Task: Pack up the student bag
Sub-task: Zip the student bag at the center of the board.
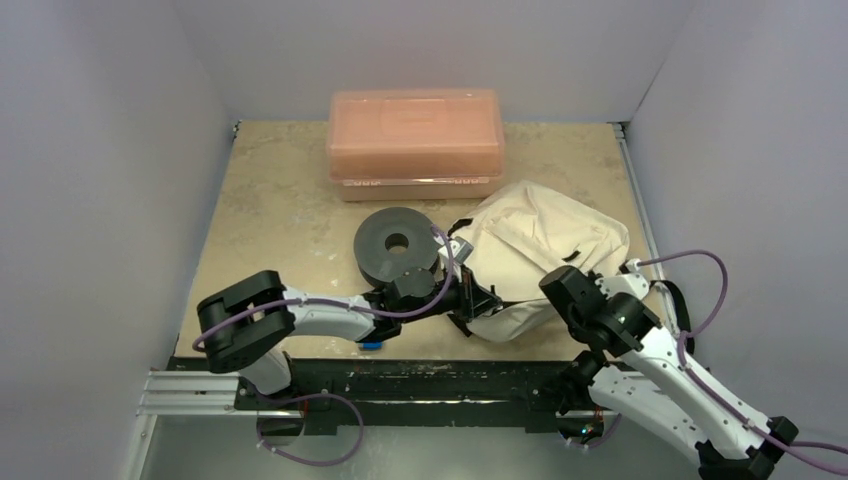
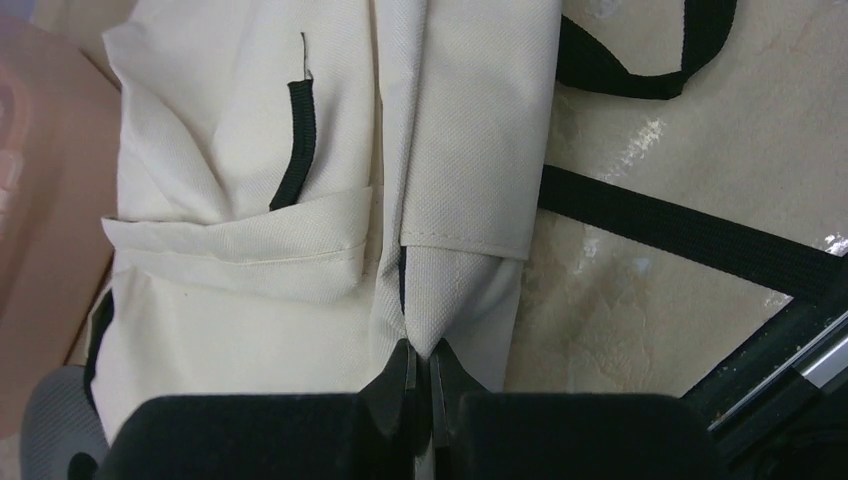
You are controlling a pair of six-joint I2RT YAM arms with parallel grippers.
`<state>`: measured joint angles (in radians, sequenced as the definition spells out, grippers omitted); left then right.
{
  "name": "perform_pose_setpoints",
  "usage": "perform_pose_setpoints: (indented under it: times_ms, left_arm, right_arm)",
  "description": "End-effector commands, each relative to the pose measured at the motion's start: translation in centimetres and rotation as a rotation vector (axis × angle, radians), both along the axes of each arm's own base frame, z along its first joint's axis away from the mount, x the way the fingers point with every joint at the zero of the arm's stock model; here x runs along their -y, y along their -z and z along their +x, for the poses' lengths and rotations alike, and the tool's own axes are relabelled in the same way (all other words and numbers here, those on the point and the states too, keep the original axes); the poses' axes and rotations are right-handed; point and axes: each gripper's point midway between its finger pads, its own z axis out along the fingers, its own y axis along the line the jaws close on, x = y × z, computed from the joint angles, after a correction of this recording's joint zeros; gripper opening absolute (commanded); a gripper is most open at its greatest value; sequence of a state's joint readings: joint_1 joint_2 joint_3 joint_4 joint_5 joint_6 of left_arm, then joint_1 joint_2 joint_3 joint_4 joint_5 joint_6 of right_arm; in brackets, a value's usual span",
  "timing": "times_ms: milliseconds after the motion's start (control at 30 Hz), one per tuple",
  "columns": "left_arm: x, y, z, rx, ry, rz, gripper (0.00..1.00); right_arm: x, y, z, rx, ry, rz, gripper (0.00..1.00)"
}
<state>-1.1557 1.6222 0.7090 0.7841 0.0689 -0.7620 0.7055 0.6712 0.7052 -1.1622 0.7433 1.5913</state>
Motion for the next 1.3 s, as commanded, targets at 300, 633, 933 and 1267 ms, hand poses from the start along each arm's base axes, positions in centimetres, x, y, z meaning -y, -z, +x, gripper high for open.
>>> perform_pose_setpoints:
  times_ms: [300, 633, 933, 1267]
  left_arm:
    - [-6.0, 3.0, 1.2, 0.048, -0.083, 0.147, 0.00]
    - [-0.7, -2.7, -1.8, 0.038, 0.200, 0.029, 0.00]
    - [1.0, -4.1, -2.2, -0.003, 0.248, -0.042, 0.00]
    - [-0.5, -2.7, -1.8, -0.101, 0.181, -0.004, 0.00]
  right_arm:
    - [6.6, -6.7, 0.2, 0.219, 0.194, -0.219, 0.00]
    - [-1.4, -11.7, 1.0, 0.352, -0.319, 0.019, 0.63]
    - [-11.1, -4.0, -2.4, -0.120, -0.682, 0.262, 0.81]
    - [-9.6, -15.2, 1.9, 0.394, -1.024, -0.254, 0.86]
